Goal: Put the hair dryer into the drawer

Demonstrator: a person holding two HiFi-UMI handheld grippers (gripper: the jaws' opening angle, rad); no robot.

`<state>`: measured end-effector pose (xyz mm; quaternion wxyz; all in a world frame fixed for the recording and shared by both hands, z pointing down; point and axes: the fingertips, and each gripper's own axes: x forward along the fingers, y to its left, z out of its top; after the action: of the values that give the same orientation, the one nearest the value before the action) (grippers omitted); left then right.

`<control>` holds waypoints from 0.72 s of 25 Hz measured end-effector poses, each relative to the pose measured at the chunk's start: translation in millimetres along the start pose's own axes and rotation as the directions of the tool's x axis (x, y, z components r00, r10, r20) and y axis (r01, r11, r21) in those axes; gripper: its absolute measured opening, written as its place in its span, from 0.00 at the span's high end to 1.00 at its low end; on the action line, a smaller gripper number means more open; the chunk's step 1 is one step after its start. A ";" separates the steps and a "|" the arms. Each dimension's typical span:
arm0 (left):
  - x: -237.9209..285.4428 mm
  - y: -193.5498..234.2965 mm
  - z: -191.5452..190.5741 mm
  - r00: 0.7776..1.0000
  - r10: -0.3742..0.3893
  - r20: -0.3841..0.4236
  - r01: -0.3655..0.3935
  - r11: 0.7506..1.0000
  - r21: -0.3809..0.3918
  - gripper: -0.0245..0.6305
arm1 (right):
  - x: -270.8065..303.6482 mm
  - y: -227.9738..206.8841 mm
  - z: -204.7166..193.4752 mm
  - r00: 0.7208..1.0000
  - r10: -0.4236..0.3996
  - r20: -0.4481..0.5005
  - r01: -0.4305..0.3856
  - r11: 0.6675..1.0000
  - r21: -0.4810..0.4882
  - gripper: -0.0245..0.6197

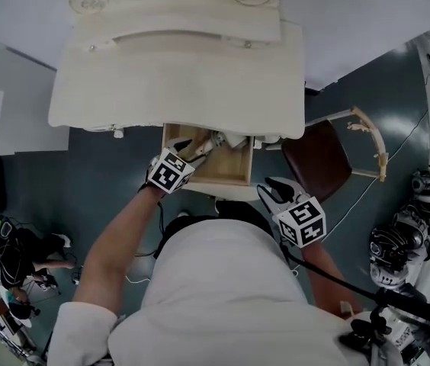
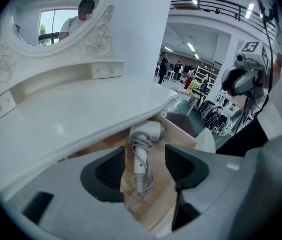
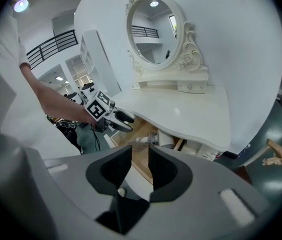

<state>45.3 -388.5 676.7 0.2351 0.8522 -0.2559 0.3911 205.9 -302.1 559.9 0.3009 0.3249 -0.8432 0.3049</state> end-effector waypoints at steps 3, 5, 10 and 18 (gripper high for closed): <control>-34.8 -8.1 -3.1 0.999 -0.006 0.049 0.008 0.999 -0.042 0.60 | 4.2 19.9 -1.5 1.000 0.003 0.013 -0.003 1.000 -0.012 0.80; -58.7 -14.0 -12.1 0.996 -0.004 0.084 0.009 0.998 -0.060 0.63 | 8.7 38.5 -4.8 1.000 -0.002 0.029 0.003 1.000 -0.028 0.81; -109.5 -29.5 -35.8 0.991 -0.008 0.135 0.024 0.992 -0.124 0.73 | 18.6 80.2 -7.7 0.999 0.004 0.040 -0.002 0.999 -0.053 0.85; -172.6 -55.6 -75.0 0.980 -0.013 0.197 0.048 0.983 -0.176 0.96 | 27.5 136.4 -13.9 0.999 -0.011 0.043 0.015 0.996 -0.088 0.96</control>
<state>-58.4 -257.7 573.5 0.2908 0.8656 -0.2987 0.2774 93.7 -220.0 544.6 0.2988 0.3233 -0.8599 0.2584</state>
